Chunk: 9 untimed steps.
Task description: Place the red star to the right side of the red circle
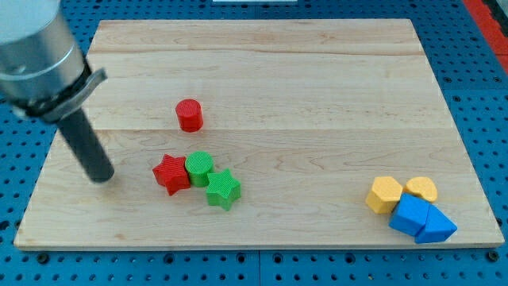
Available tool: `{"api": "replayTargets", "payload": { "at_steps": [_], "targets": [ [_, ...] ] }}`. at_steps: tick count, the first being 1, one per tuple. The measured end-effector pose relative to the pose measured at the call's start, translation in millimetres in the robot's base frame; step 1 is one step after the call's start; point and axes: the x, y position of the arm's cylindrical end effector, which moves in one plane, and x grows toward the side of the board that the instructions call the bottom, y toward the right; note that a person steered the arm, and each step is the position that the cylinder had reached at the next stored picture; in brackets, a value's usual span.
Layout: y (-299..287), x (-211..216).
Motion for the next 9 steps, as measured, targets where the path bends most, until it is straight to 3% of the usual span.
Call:
{"api": "replayTargets", "payload": {
  "at_steps": [1, 4, 5, 8, 9],
  "targets": [
    [65, 7],
    [96, -20],
    [130, -35],
    [143, -94],
    [198, -91]
  ]
}}
